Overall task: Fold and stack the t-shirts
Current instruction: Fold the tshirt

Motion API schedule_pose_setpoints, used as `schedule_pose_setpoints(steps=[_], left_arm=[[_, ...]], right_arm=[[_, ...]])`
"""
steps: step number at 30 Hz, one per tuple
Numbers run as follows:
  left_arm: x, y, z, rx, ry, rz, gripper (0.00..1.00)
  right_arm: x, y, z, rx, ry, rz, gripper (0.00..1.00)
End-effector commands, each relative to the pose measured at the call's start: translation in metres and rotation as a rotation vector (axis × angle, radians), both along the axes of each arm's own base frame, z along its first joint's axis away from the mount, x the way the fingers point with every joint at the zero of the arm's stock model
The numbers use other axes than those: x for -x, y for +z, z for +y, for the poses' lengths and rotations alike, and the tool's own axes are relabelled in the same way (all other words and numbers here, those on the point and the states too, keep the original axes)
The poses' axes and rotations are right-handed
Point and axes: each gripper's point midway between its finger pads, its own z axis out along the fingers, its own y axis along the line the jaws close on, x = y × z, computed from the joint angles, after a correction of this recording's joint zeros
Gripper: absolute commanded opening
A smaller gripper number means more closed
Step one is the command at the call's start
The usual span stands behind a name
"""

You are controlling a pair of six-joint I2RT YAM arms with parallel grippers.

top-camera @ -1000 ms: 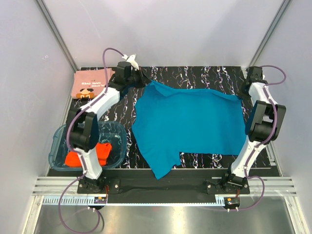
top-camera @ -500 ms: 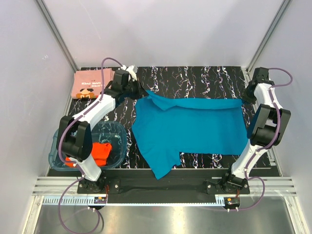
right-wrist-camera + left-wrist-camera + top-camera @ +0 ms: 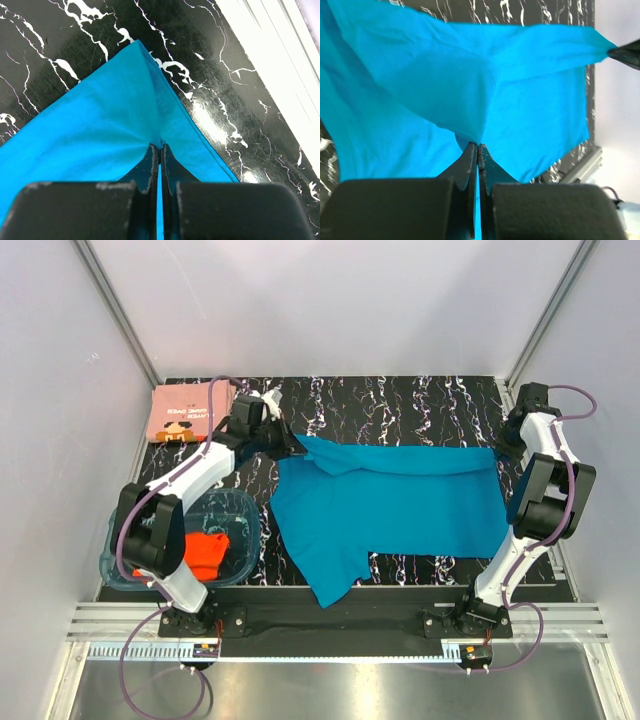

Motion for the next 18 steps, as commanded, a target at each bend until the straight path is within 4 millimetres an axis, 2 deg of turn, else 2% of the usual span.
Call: schedule_pose_setpoints(steps=[1,7,12,15,18], left_arm=[[0.011,0.032,-0.01,0.108,-0.029,-0.032,0.0],[0.018,0.025,-0.011,0.147,-0.01,0.0,0.0],[0.017,0.037,-0.008,0.192,0.0,0.004,0.0],[0.022,0.038,-0.005,0.196,0.01,0.007,0.0],[0.028,0.028,-0.003,0.194,0.017,0.03,0.0]], right_arm=[[0.001,0.018,-0.007,0.037,-0.001,-0.027,0.0],[0.0,0.018,-0.006,0.028,0.001,-0.031,0.0],[-0.001,0.019,-0.007,0.031,0.002,-0.025,0.0],[0.001,0.021,-0.007,0.036,-0.001,-0.023,0.0],[0.001,0.021,-0.005,0.027,0.0,-0.028,0.0]])
